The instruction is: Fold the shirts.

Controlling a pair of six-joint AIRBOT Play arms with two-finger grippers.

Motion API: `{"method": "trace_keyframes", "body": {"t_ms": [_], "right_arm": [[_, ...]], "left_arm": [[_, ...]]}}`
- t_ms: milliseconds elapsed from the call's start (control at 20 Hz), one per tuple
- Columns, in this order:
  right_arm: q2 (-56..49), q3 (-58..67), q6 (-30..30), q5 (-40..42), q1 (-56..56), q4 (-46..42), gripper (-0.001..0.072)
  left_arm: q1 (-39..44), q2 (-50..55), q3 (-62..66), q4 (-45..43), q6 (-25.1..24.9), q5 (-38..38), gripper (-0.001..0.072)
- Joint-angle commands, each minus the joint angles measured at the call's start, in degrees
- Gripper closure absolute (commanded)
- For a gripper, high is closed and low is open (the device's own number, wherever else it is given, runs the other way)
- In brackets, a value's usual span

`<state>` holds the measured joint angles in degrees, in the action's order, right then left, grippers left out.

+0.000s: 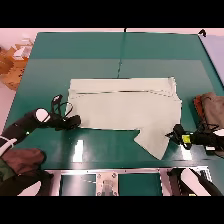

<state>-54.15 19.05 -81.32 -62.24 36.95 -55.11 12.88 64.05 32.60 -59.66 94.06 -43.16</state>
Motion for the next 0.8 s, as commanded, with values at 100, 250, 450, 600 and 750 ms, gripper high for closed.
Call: {"method": "trace_keyframes", "body": {"t_ms": [100,250,450,600,750], "right_arm": [[1.8,7.1,-6.1,-12.1,0.0,-5.8,0.0695],[3.6,11.0,-8.1,-15.7,0.0,-7.5,0.0694],[5.0,17.3,-8.5,-17.6,0.0,-3.8,0.0694],[4.7,21.4,-8.5,-14.1,-2.3,1.6,0.0694],[0.5,27.0,-8.5,-8.0,-8.1,5.3,0.0694]], "left_arm": [[0.0,-0.1,8.9,-12.9,2.1,-18.8,0.0688],[0.0,-0.1,13.7,-17.1,1.9,-26.9,0.0688],[0.0,0.0,17.6,-16.9,-0.1,-27.9,0.0688],[0.0,1.0,22.4,-16.9,-1.7,-26.3,0.0688],[0.0,5.7,29.6,-18.0,-3.5,-25.5,0.0688]]}}
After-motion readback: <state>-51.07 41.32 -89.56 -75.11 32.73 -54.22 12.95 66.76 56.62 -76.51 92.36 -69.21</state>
